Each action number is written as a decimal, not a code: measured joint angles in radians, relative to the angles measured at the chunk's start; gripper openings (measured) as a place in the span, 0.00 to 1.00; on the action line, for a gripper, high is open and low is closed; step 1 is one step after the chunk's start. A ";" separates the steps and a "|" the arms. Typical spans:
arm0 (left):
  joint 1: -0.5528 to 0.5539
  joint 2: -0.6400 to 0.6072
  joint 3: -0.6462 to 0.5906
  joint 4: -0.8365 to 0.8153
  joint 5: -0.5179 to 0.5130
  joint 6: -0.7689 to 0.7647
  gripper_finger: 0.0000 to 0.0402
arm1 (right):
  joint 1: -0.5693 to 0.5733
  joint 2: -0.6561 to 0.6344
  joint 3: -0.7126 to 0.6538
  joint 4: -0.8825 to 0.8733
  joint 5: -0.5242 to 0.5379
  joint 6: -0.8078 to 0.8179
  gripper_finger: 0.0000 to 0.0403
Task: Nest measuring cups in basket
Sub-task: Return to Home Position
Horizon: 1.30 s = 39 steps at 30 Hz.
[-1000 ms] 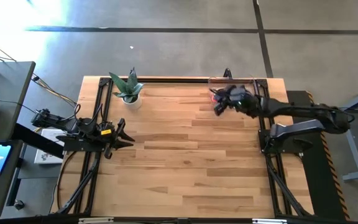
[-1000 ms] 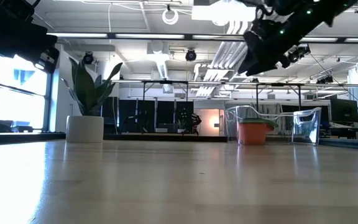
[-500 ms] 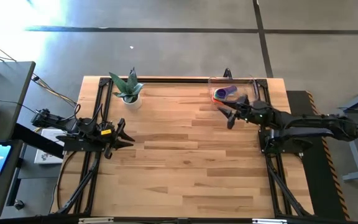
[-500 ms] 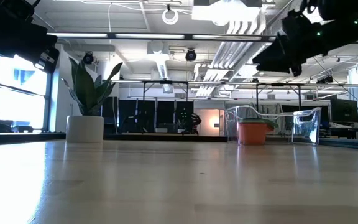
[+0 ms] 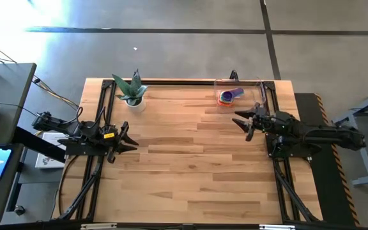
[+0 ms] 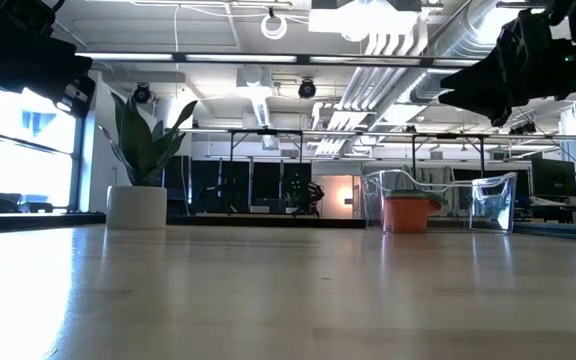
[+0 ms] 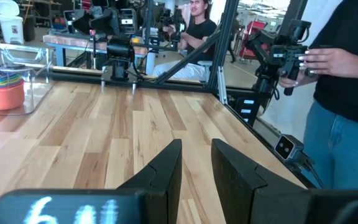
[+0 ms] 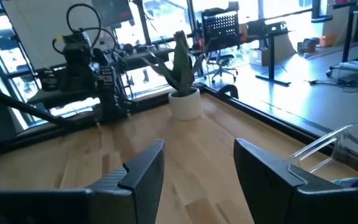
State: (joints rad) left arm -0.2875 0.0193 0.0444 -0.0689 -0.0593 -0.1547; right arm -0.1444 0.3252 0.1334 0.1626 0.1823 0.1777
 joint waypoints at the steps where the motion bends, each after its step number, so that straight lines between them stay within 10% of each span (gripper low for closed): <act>1: 0.000 0.000 0.000 0.000 0.000 0.000 0.19 | 0.001 -0.023 -0.012 -0.004 -0.001 0.001 0.46; 39: 0.000 0.000 0.000 0.000 0.000 0.000 0.19 | 0.001 -0.221 -0.077 -0.265 -0.029 -0.021 0.46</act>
State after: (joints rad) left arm -0.2878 0.0196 0.0444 -0.0689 -0.0595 -0.1547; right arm -0.1432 0.1043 0.0566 -0.1024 0.1535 0.1566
